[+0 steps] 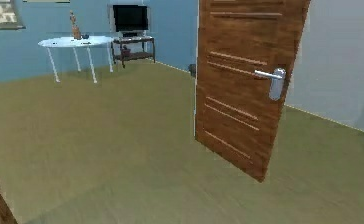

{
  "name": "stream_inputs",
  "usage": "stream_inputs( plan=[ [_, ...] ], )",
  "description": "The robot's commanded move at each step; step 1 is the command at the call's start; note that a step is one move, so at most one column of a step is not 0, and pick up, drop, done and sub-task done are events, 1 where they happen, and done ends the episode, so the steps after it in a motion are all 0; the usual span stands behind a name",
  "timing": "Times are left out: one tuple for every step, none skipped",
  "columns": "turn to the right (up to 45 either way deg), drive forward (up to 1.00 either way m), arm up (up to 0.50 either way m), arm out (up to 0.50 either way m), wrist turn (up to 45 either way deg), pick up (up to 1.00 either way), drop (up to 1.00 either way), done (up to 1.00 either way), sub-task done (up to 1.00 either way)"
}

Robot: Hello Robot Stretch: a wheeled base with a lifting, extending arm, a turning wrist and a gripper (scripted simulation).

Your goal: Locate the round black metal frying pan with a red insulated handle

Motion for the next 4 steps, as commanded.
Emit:
stream_inputs(
  plan=[
    [0.0, 0.50, 0.00, 0.00, 0.0, 0.00, 0.00, 0.00, 0.00],
    [-36.0, 0.00, 0.00, 0.00, 0.0, 0.00, 0.00, 0.00, 0.00],
    [0.0, 1.00, 0.00, 0.00, 0.0, 0.00, 0.00, 0.00, 0.00],
    [-6.0, 0.00, 0.00, 0.00, 0.0, 0.00, 0.00, 0.00, 0.00]
  ],
)
